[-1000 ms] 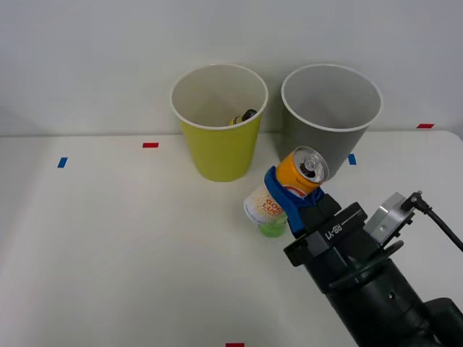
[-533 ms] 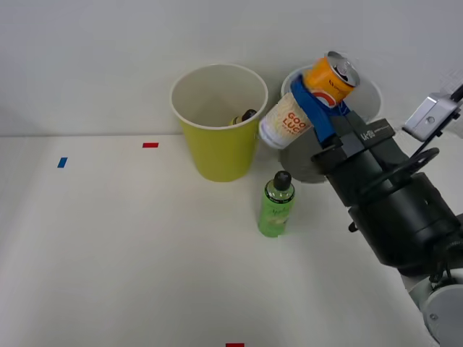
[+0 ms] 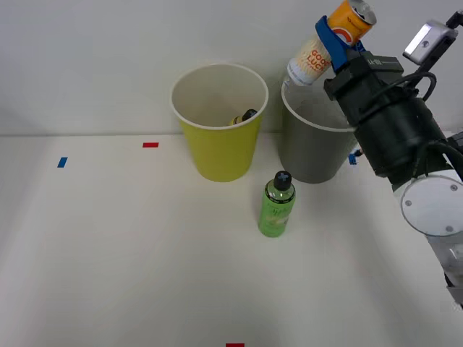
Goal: Put cans in the gray bin, plastic bottles in the light green bin
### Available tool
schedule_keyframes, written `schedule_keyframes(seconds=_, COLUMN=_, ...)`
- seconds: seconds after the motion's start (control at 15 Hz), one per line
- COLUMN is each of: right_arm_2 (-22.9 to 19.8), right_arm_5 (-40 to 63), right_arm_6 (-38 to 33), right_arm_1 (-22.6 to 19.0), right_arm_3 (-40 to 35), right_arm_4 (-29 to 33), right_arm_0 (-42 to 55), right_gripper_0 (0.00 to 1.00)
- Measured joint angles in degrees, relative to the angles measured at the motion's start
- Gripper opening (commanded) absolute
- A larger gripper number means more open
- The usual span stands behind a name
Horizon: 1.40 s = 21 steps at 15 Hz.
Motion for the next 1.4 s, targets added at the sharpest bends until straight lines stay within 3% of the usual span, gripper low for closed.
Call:
schedule_keyframes(seconds=0.13, right_arm_2=-3.07, right_arm_5=3.06, right_arm_6=1.00, right_arm_1=1.20, right_arm_3=3.36, right_arm_4=1.15, right_arm_0=-2.25, right_gripper_0=0.00)
schedule_keyframes(seconds=0.67, right_arm_2=-4.10, right_arm_5=3.46, right_arm_6=3.54, right_arm_1=2.11, right_arm_3=13.80, right_arm_4=4.39, right_arm_0=-7.46, right_gripper_0=0.00)
schedule_keyframes(seconds=1.27, right_arm_2=-5.44, right_arm_5=6.27, right_arm_6=5.79, right_arm_1=-0.61, right_arm_3=14.65, right_arm_4=7.70, right_arm_0=-7.88, right_gripper_0=0.00)
schedule_keyframes(seconds=1.33, right_arm_2=-5.42, right_arm_5=6.28, right_arm_6=5.78, right_arm_1=-0.70, right_arm_3=14.65, right_arm_4=7.78, right_arm_0=-7.89, right_gripper_0=0.07)
schedule_keyframes(seconds=1.4, right_arm_2=-5.43, right_arm_5=6.26, right_arm_6=5.73, right_arm_1=-0.74, right_arm_3=14.65, right_arm_4=7.79, right_arm_0=-7.89, right_gripper_0=0.71)
